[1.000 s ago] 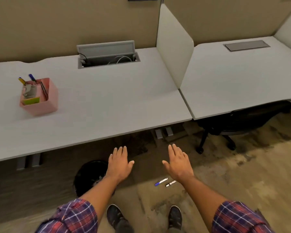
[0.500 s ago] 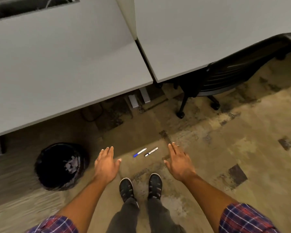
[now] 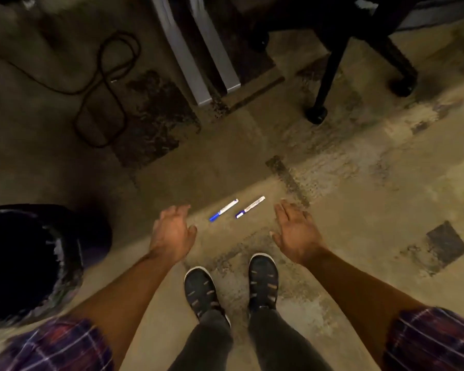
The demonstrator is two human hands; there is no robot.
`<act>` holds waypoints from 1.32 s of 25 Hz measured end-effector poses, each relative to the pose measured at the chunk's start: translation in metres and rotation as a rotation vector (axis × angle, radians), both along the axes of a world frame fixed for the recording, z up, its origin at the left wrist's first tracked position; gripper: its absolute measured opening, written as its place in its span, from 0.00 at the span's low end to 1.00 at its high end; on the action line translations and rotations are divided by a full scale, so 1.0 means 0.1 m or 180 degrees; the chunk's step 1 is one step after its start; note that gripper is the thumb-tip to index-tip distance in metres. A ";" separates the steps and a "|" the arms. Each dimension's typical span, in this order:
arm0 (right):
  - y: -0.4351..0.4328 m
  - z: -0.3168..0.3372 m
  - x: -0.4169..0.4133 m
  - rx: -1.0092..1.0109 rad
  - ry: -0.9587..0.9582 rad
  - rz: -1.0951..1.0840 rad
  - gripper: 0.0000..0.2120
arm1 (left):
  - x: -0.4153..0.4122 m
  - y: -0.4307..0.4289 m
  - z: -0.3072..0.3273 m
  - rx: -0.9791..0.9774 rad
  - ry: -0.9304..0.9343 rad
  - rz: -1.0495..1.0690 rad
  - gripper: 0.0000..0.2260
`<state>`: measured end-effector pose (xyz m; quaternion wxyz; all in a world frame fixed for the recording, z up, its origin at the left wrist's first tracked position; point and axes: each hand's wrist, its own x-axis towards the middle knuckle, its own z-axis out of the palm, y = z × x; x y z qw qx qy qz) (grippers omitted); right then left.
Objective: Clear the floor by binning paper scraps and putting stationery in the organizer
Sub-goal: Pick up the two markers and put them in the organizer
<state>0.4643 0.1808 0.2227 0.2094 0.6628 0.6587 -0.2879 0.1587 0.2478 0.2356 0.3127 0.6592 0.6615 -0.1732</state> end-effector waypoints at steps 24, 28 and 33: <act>0.04 -2.48 -0.39 0.0306 -0.0153 0.0492 0.15 | 0.17 -0.32 -2.52 -0.0232 -0.0251 0.0277 0.07; 0.06 -1.93 -0.52 0.0347 0.0238 -0.0564 0.04 | -0.01 -0.45 -2.04 -0.0252 -0.1286 0.1237 0.06; 0.12 -0.78 -0.82 0.0244 0.1079 -0.1246 0.04 | 0.03 -0.49 -1.10 -0.0549 -0.1615 0.1719 0.10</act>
